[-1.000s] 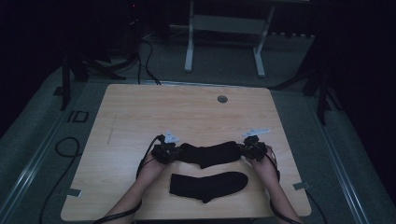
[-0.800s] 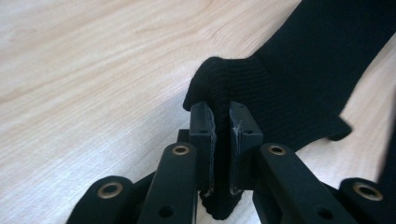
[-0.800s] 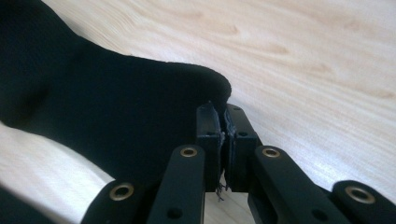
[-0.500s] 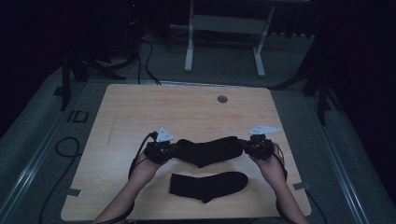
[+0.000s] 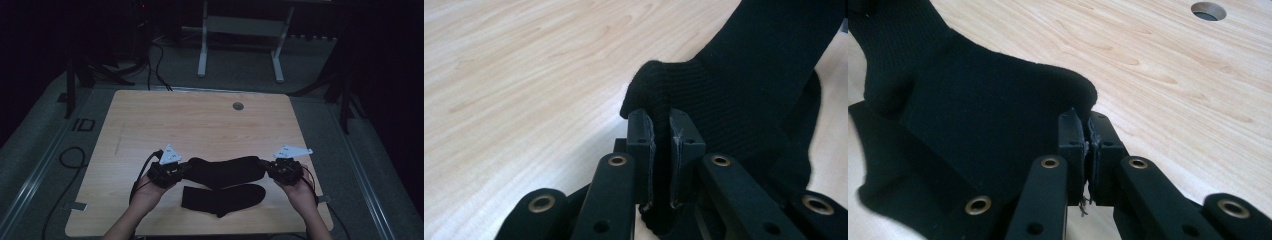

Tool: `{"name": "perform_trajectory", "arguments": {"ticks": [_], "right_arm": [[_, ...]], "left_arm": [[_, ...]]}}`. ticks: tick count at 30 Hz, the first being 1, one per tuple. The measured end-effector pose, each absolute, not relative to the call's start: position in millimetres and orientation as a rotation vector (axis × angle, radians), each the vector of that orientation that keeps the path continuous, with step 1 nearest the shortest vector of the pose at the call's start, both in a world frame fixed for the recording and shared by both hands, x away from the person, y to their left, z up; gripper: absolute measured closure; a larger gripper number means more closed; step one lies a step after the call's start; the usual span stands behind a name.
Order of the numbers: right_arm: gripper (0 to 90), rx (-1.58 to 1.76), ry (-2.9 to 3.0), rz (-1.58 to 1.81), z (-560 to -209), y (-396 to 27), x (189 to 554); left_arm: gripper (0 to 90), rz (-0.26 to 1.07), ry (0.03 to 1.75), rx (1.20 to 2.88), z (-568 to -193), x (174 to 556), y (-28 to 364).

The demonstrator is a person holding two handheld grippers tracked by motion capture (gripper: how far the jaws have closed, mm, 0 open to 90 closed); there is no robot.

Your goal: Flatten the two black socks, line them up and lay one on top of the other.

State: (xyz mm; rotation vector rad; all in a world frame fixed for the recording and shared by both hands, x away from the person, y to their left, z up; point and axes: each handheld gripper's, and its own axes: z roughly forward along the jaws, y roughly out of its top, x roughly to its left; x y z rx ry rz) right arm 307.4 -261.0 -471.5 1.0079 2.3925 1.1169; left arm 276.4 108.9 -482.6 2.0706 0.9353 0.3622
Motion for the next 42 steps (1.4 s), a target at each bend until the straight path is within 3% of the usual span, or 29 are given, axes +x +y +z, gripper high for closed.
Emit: {"name": "perform_trajectory", "arguments": {"ticks": [12, 29, 31, 33, 34, 36, 39, 42], "right_arm": [[86.1, 0.998, 2.391, 1.155, -470.6, -271.1, 273.3], [85.9, 1.106, 2.495, 1.061, -518.5, -274.6, 272.8], [85.7, 1.127, 2.502, 1.043, -525.2, -275.9, 276.7], [84.9, 1.138, 2.506, 1.033, -529.1, -276.6, 279.1], [83.3, 1.143, 2.502, 1.018, -530.6, -276.7, 279.8], [68.5, 1.149, 2.506, 1.026, -531.7, -278.2, 281.5], [57.3, 1.129, 2.479, 1.032, -525.1, -280.6, 279.2], [58.6, 1.121, 2.437, 1.086, -514.7, -282.5, 275.4]], "left_arm": [[82.4, 0.31, 0.926, 2.099, -478.1, 245.5, 104.0], [81.3, 0.148, 1.001, 2.162, -534.4, 239.8, 96.3], [78.1, 0.146, 1.002, 2.175, -540.0, 240.7, 95.6], [66.7, 0.19, 1.002, 2.186, -541.4, 240.3, 96.0], [62.8, 0.213, 1.002, 2.188, -540.6, 240.0, 97.3], [55.7, 0.207, 0.999, 2.177, -538.1, 240.4, 101.4], [53.9, 0.242, 1.019, 2.158, -533.0, 239.8, 105.7], [56.6, 0.251, 1.003, 2.145, -529.9, 238.0, 104.2]]}}
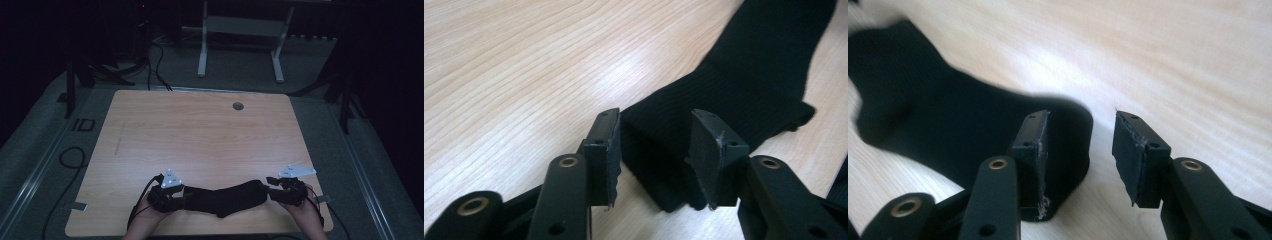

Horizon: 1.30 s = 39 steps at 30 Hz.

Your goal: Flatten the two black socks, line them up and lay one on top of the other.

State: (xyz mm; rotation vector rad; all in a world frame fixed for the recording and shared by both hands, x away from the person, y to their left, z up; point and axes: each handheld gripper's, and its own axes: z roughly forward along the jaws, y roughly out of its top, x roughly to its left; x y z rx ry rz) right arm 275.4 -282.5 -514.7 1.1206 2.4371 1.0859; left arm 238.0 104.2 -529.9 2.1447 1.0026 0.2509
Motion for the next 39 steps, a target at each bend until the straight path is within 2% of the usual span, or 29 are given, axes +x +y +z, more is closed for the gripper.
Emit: {"name": "perform_trajectory", "arguments": {"ticks": [1, 2, 3, 5, 6, 9, 15, 39], "right_arm": [[61.3, 1.114, 2.432, 1.104, -511.3, -282.1, 273.9], [64.3, 1.101, 2.428, 1.113, -508.6, -280.7, 272.2], [72.9, 1.079, 2.432, 1.117, -506.6, -278.3, 270.2], [81.8, 1.05, 2.456, 1.107, -507.2, -273.9, 268.3], [84.8, 1.037, 2.473, 1.085, -509.8, -271.4, 268.5], [87.9, 1.041, 2.53, 1.039, -523.1, -265.9, 273.9], [88.2, 1.026, 2.579, 0.927, -547.3, -258.1, 289.2], [84.9, 1.079, 2.511, 0.949, -550.9, -224.7, 358.1]], "left_arm": [[61.5, 0.25, 0.984, 2.148, -529.7, 237.0, 102.1], [62.6, 0.249, 0.954, 2.153, -530.1, 234.9, 98.5], [69.2, 0.244, 0.936, 2.164, -530.8, 233.7, 96.1], [74.8, 0.246, 0.891, 2.202, -534.6, 230.8, 88.1], [78.4, 0.25, 0.875, 2.226, -537.4, 230.1, 84.7], [79.2, 0.239, 0.872, 2.257, -547.1, 233.4, 80.0], [83.6, 0.241, 0.886, 2.245, -556.4, 246.0, 87.0], [81.4, 0.319, 0.929, 2.179, -560.6, 313.6, 118.9]]}}
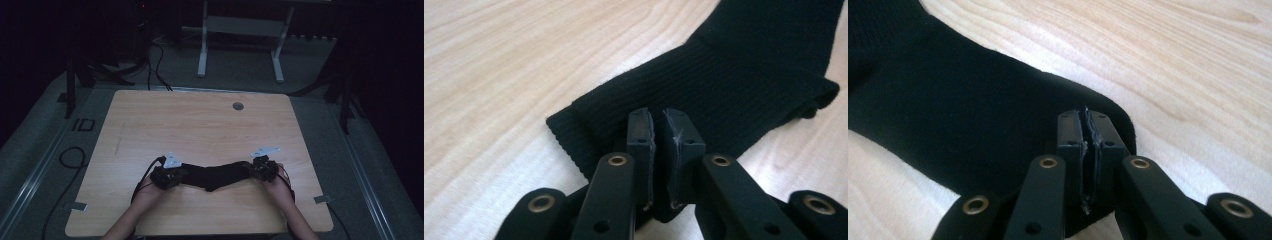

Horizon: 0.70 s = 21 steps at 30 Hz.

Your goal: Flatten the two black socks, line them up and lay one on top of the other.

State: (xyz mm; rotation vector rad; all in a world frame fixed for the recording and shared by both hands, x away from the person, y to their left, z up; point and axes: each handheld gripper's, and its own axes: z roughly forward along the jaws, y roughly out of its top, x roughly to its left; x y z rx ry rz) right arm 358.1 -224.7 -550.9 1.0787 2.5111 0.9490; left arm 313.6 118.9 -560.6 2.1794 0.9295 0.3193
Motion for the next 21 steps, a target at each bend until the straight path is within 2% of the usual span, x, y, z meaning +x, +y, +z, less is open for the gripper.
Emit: {"name": "perform_trajectory", "arguments": {"ticks": [2, 5, 8, 12, 16, 17, 18, 19, 21], "right_arm": [[83.0, 1.076, 2.517, 0.952, -549.9, -222.2, 360.6], [77.2, 1.047, 2.534, 1.027, -543.4, -220.4, 360.0], [67.9, 1.004, 2.521, 1.063, -534.2, -218.6, 356.0], [48.7, 0.98, 2.484, 1.112, -523.0, -222.7, 352.3], [36.8, 0.985, 2.449, 1.153, -518.7, -232.6, 349.1], [31.4, 1.004, 2.446, 1.153, -518.6, -235.1, 348.4], [24.8, 1.05, 2.453, 1.125, -519.6, -238.9, 348.6], [24.7, 1.051, 2.468, 1.123, -520.4, -241.9, 348.2], [17.4, 1.05, 2.465, 1.161, -522.0, -250.1, 344.2]], "left_arm": [[78.8, 0.328, 0.935, 2.182, -559.7, 315.6, 118.7], [57.9, 0.313, 0.951, 2.161, -555.6, 315.4, 119.3], [46.3, 0.318, 0.946, 2.128, -549.7, 313.3, 120.8], [33.9, 0.332, 0.935, 2.077, -542.5, 308.8, 124.6], [18.9, 0.369, 0.923, 2.04, -542.6, 303.7, 130.5], [15.6, 0.385, 0.925, 2.033, -543.6, 302.0, 133.5], [15.1, 0.389, 0.92, 2.027, -544.2, 300.7, 135.8], [14.5, 0.393, 0.915, 2.01, -545.0, 298.3, 139.6], [13.9, 0.408, 0.919, 1.995, -545.6, 294.2, 145.6]]}}
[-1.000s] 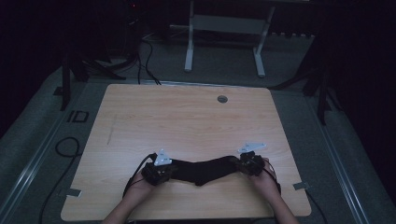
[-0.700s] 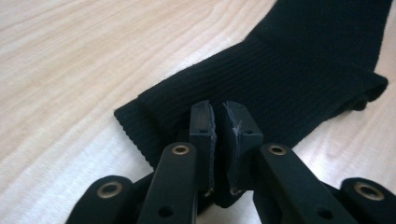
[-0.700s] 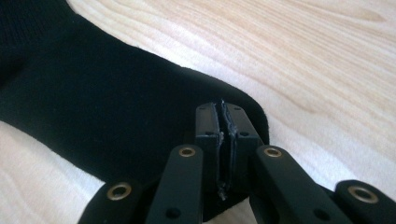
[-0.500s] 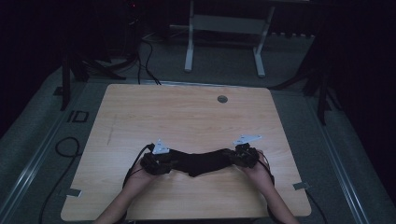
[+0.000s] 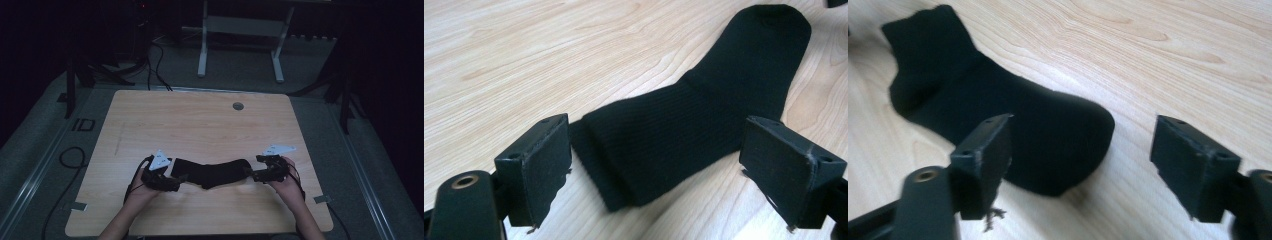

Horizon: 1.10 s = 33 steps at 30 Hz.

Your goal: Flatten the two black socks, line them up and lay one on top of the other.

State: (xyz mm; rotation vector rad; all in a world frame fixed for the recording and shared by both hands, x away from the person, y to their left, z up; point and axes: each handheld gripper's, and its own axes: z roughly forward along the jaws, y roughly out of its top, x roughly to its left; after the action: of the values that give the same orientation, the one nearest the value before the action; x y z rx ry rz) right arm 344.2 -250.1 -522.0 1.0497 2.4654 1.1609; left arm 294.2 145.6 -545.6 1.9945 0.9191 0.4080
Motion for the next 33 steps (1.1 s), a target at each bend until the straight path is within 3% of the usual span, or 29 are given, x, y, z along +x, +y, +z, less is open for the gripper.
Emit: {"name": "perform_trajectory", "arguments": {"ticks": [1, 11, 33], "right_arm": [[13.7, 1.053, 2.463, 1.169, -523.0, -255.2, 342.0], [10.8, 1.087, 2.346, 1.17, -533.9, -297.1, 325.7], [10.5, 1.237, 2.12, 1.059, -555.1, -361.8, 293.3]], "left_arm": [[13.9, 0.421, 0.926, 1.988, -545.6, 291.7, 148.5], [8.3, 0.472, 0.953, 1.968, -547.5, 271.1, 169.9], [5.0, 0.544, 1.093, 1.857, -560.1, 232.3, 221.9]]}}
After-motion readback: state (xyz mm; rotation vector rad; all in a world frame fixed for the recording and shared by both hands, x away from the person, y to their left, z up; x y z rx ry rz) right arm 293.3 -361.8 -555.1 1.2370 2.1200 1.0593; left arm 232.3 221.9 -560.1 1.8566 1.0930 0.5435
